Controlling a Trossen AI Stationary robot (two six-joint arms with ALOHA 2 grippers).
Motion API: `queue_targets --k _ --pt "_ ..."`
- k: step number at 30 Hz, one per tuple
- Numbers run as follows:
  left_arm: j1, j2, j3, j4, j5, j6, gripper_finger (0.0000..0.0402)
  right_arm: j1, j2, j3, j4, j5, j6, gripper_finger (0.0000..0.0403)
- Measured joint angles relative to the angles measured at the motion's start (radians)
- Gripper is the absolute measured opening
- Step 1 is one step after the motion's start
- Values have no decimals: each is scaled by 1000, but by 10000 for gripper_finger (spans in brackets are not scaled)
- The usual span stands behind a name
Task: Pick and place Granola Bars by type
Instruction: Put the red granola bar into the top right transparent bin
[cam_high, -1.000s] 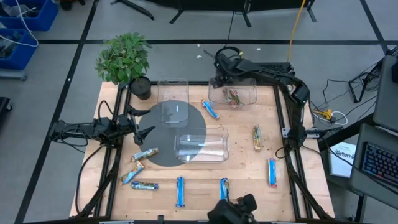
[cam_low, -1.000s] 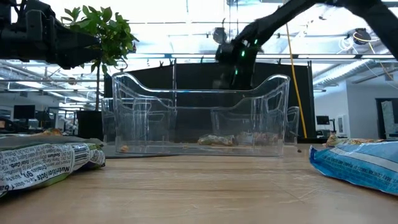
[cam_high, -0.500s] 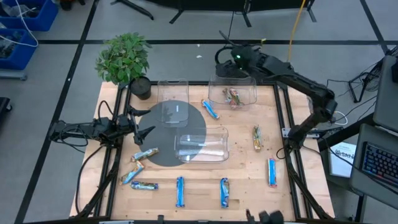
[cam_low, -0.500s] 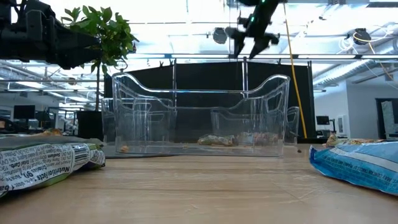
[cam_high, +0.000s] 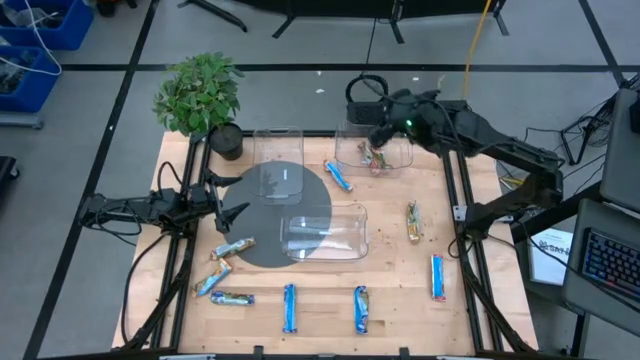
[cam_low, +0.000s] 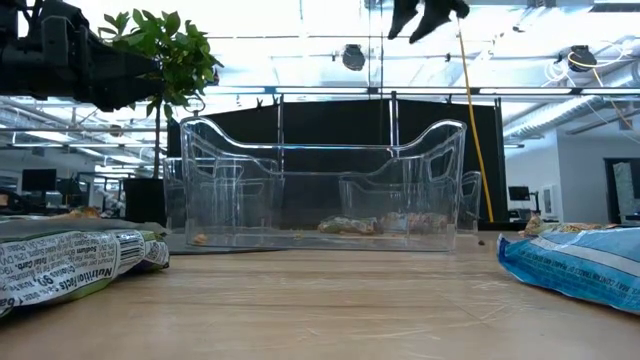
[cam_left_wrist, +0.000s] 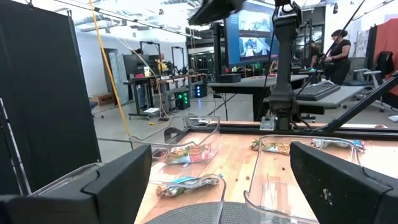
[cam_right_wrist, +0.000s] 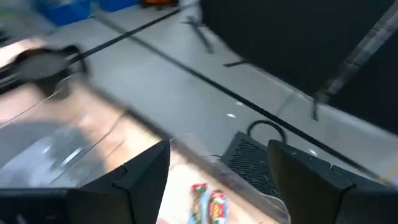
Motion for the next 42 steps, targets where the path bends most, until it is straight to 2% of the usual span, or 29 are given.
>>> queue_targets --k 3,9,18,24,31,37,42 --pt "0 0 0 0 0 0 379 62 -33 0 -36 -52 -78 259" --pt "0 0 0 0 0 0 379 177 -89 0 -167 -90 -284 258" --pt "0 0 0 0 0 0 379 281 -166 0 -344 -365 -546 258" --pt "0 0 0 0 0 0 379 346 -179 0 -504 -477 -787 258" --pt "0 0 0 0 0 0 379 430 -167 -2 -689 -503 -934 258" --pt "0 0 0 0 0 0 379 535 -172 -69 -683 -505 -1018 263" --pt "0 0 0 1 0 0 379 590 -186 -205 -662 -506 -1081 267"
